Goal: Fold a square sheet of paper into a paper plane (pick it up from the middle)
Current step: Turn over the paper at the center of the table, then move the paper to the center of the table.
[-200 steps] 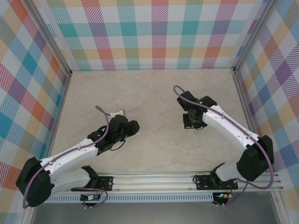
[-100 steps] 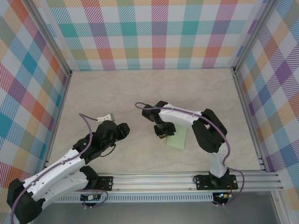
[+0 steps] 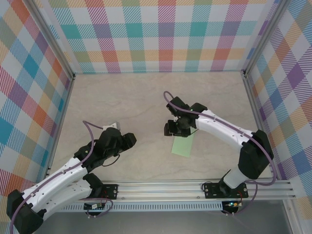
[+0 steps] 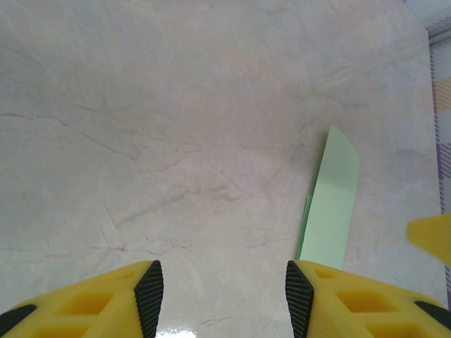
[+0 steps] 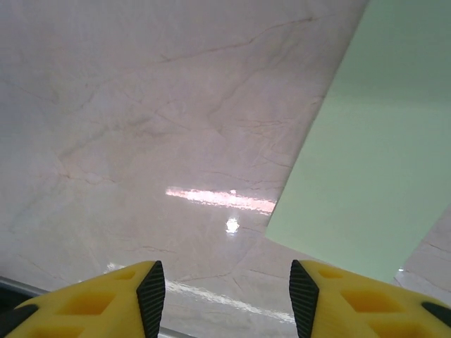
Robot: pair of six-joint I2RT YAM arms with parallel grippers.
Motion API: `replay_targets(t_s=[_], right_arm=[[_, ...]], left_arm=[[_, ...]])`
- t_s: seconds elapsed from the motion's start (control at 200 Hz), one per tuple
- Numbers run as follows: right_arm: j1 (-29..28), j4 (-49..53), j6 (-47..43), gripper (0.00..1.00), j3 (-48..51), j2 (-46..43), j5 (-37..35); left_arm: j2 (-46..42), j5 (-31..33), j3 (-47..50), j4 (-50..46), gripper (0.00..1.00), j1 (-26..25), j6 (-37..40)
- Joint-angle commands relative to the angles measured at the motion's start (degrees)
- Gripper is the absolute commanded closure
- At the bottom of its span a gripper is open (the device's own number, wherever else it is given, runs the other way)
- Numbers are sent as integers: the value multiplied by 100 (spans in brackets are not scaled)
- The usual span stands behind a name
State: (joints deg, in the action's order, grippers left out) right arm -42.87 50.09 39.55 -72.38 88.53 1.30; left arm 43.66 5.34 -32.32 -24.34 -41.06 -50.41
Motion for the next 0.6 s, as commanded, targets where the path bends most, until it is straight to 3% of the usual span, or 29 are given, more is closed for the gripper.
replay_targets(t_s=[0.0, 0.11, 0.495, 0.595], right_arm=[[20, 129, 418, 49, -205, -40, 348], [-28, 397, 416, 51, -574, -41, 575], [-44, 424, 397, 50, -105, -861, 843], [-38, 579, 361, 49, 0, -1104, 579]], left_arm=[[-91, -440, -13, -207, 48, 54, -86], [-196, -496, 89, -213, 46, 54, -160], [-362, -752, 109, -159, 46, 47, -201], [-471, -833, 185, -167, 45, 45, -199]])
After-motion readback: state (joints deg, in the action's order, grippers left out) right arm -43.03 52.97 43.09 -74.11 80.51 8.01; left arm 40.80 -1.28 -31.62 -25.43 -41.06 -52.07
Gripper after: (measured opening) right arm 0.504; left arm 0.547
